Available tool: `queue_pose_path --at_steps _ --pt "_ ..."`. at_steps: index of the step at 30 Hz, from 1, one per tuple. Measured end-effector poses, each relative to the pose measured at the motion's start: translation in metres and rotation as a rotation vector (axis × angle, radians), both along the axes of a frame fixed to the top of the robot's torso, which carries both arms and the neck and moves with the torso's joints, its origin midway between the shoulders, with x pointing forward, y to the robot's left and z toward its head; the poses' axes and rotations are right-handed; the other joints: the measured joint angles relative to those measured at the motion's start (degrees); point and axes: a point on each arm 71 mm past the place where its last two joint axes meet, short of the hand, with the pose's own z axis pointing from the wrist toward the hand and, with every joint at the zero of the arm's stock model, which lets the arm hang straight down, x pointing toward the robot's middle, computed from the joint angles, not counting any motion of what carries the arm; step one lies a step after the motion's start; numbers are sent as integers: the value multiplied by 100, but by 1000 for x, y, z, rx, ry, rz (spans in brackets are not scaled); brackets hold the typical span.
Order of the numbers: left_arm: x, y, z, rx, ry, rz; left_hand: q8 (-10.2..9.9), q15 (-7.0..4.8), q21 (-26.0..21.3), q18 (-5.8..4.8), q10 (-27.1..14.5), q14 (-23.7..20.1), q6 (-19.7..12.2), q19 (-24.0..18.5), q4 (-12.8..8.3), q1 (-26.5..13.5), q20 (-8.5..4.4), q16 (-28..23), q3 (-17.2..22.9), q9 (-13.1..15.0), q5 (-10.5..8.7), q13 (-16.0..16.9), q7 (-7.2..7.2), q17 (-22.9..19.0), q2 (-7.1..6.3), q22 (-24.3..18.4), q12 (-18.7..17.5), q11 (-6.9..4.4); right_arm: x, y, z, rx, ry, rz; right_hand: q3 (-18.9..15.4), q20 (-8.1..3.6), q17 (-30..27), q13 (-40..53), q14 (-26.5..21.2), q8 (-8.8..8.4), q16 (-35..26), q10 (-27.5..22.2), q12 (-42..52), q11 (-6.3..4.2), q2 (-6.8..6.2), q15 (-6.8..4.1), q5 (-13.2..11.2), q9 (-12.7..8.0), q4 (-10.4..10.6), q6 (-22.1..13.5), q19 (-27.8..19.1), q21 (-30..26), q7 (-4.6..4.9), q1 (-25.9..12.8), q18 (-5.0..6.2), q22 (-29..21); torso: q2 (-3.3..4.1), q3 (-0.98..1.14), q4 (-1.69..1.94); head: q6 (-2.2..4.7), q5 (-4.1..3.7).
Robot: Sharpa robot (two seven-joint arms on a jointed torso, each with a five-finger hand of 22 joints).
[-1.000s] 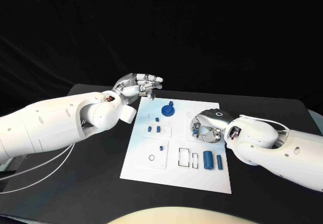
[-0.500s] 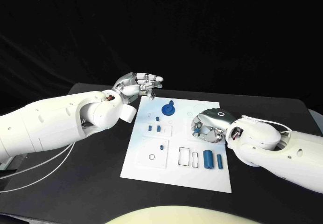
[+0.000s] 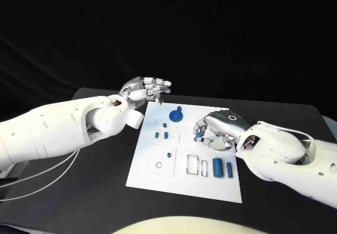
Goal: Assemble the parts on the task board
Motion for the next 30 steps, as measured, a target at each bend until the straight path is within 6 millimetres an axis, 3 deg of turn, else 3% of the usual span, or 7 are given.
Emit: queue_pose_path --at_steps 8,16,22,30 --pt "1 -3 -1 -2 0 -4 0 0 0 0 0 0 0 0 0 -22 0 0 0 0 0 0 0 0 21 -4 0 0 -19 42 0 67 17 98 24 0 -1 26 0 0 0 7 0 7 0 0 47 15 -25 -1 0 0 0 0 0 -1 -7 -4 5 -18 68" --pt "2 -7 -1 -3 0 -10 0 0 0 0 0 0 0 1 0 -21 -1 0 0 0 0 6 0 0 21 -4 0 0 -33 80 -24 99 67 172 30 0 -4 28 0 -2 0 10 -1 10 0 0 69 32 -31 -3 0 0 1 0 0 -1 -10 -15 15 -47 140" --pt "3 -10 -1 -5 0 -14 0 0 0 0 0 0 0 1 0 -21 -1 0 0 0 0 6 0 0 21 -3 0 0 -36 92 -43 100 99 187 14 1 -4 28 0 -6 -1 17 -3 17 -5 0 90 33 -47 -4 0 0 1 6 0 -2 -9 -19 18 -78 210" --pt "3 -11 -1 -5 1 -16 0 0 1 0 0 0 0 1 0 -21 -1 0 0 0 0 5 0 1 21 4 0 0 -40 103 -61 97 130 201 14 1 -4 27 0 11 -1 26 -16 26 -9 1 119 42 -47 -5 0 -1 2 40 0 -2 -4 -8 13 -114 301"
